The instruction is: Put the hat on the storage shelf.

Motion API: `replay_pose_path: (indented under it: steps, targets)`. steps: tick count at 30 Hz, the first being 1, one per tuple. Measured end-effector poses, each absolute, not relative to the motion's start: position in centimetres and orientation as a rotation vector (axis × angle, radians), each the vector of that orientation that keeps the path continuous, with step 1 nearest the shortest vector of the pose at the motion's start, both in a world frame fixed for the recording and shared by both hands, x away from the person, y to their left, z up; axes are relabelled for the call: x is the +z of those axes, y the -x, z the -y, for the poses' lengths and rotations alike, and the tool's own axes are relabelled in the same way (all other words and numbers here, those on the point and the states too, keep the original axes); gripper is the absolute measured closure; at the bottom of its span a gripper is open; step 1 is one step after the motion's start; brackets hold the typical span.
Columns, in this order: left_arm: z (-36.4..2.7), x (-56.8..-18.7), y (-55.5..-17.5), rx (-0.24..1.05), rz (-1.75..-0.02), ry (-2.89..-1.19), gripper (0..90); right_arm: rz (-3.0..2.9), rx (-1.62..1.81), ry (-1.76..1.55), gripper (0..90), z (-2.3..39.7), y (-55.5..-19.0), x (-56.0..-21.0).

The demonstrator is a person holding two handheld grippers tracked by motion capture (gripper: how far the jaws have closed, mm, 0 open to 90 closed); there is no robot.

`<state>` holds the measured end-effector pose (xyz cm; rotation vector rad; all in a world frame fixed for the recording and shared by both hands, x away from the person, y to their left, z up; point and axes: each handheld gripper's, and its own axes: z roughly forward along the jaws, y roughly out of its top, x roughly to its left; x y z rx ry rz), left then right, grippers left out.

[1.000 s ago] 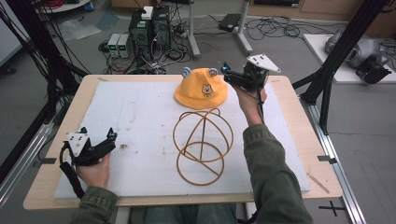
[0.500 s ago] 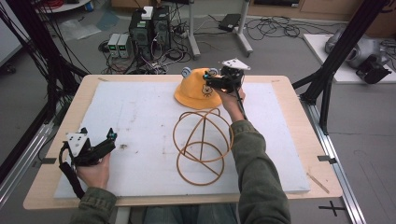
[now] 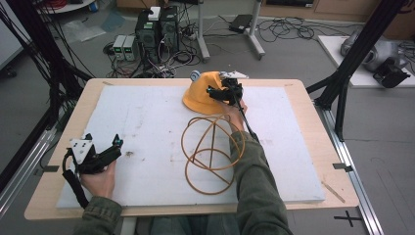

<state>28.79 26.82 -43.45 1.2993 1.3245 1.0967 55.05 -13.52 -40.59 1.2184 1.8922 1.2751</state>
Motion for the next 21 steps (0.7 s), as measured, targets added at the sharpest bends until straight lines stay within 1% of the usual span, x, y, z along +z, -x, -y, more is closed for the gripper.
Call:
replay_pose_path:
  steps: [2, 3, 4, 5, 6, 7, 8, 12, 21]
  targets:
    - [-26.8, -43.4, -28.8, 1.099, -1.322, -1.298, 10.0, -1.893, 1.267, -1.197, 35.6, 13.3, -55.0, -40.5]
    - [-26.8, -43.4, -28.8, 1.1, -1.322, -1.298, 10.0, -1.901, 1.268, -1.186, 44.4, 13.2, -54.9, -40.5]
    - [-26.8, -43.4, -28.8, 1.101, -1.322, -1.299, 10.1, -1.905, 1.26, -1.175, 50.5, 13.1, -54.9, -40.5]
    - [-26.8, -43.5, -28.8, 1.101, -1.322, -1.299, 10.1, -1.912, 1.249, -1.168, 61.0, 13.0, -54.8, -40.5]
    - [-26.8, -43.5, -28.8, 1.101, -1.322, -1.299, 10.1, -1.928, 1.261, -1.161, 74.2, 13.1, -54.8, -40.5]
    - [-26.9, -43.5, -28.8, 1.099, -1.326, -1.302, 10.2, -1.923, 1.283, -1.168, 83.5, 13.2, -54.7, -40.5]
    - [-26.9, -43.5, -28.8, 1.099, -1.326, -1.302, 10.1, -1.915, 1.291, -1.173, 87.4, 13.3, -54.6, -40.6]
    - [-26.9, -43.5, -28.8, 1.099, -1.32, -1.3, 10.5, -1.9, 1.326, -1.196, 88.9, 13.9, -54.5, -40.7]
    - [-26.9, -43.5, -28.8, 1.099, -1.316, -1.305, 10.8, -1.872, 1.306, -1.218, 89.1, 14.7, -54.3, -40.5]
